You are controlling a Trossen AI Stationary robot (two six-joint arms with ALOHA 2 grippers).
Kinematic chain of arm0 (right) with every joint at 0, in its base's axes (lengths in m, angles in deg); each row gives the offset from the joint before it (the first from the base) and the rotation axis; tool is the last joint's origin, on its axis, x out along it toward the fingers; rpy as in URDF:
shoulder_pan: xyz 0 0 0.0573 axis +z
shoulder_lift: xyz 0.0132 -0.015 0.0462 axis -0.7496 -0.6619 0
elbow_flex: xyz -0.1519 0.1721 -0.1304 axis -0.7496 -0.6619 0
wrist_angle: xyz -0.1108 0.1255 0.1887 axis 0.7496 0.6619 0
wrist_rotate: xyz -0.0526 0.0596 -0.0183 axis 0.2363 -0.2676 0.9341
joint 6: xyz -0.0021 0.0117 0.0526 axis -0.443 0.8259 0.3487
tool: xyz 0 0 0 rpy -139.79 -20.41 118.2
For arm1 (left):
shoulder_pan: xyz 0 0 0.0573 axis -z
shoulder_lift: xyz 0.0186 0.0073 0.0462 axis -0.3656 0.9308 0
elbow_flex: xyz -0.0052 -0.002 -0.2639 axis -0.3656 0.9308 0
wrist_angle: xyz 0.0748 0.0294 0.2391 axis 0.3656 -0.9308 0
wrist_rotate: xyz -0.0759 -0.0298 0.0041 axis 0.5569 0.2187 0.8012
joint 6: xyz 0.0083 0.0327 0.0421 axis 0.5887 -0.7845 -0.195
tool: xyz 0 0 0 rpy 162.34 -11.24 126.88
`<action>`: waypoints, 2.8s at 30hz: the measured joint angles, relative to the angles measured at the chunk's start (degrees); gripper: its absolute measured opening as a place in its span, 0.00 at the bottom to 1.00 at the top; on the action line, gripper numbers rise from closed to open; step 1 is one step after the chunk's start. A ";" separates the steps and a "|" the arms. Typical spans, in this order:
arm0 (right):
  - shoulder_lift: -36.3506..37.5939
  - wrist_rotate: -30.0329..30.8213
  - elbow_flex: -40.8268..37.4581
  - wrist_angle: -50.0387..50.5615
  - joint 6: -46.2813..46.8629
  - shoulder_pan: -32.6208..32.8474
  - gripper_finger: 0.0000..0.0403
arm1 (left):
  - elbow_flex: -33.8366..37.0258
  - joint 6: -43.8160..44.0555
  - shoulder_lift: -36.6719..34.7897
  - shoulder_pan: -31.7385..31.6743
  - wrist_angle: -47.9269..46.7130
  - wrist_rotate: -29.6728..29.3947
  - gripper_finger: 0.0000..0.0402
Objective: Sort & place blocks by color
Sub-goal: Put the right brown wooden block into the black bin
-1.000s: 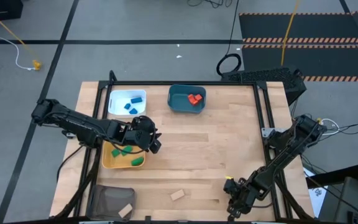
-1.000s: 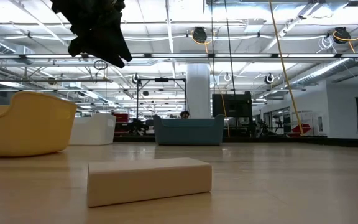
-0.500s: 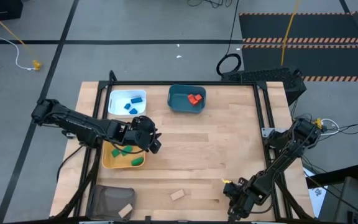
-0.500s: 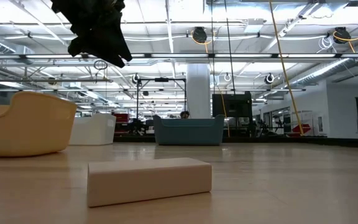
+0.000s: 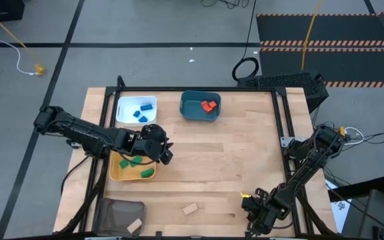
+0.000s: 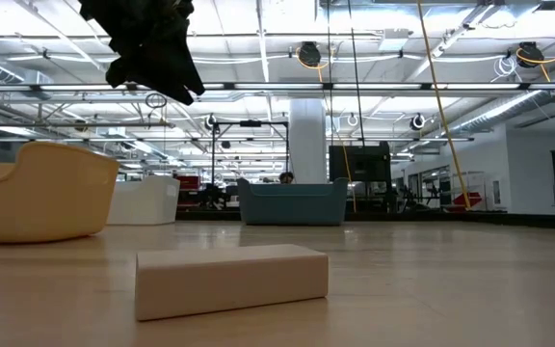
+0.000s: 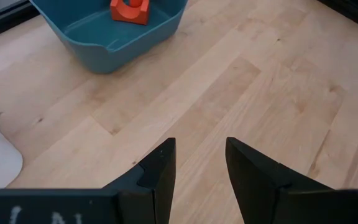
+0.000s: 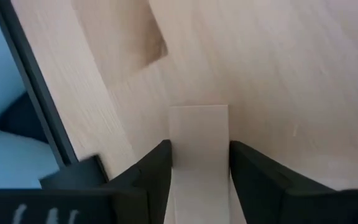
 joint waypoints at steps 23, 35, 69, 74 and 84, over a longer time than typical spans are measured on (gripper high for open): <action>10.07 11.01 -0.29 -2.51 -9.80 -6.86 0.00 | 0.02 -3.96 0.00 0.02 0.11 3.84 0.36; 18.07 7.49 -0.07 -0.25 -8.23 -9.94 0.20 | 0.02 -5.14 0.00 0.07 0.04 4.51 0.36; 4.85 3.13 0.31 2.53 -0.80 -12.03 0.46 | 0.02 -11.02 0.00 -0.04 -0.04 4.51 0.36; 3.80 3.12 0.33 3.01 -0.64 -12.26 0.42 | 0.02 -11.00 0.00 -0.04 -0.02 4.49 0.36; 3.72 2.64 0.20 2.95 -2.27 -12.73 0.28 | 0.02 -12.54 0.00 -0.04 4.58 4.45 0.36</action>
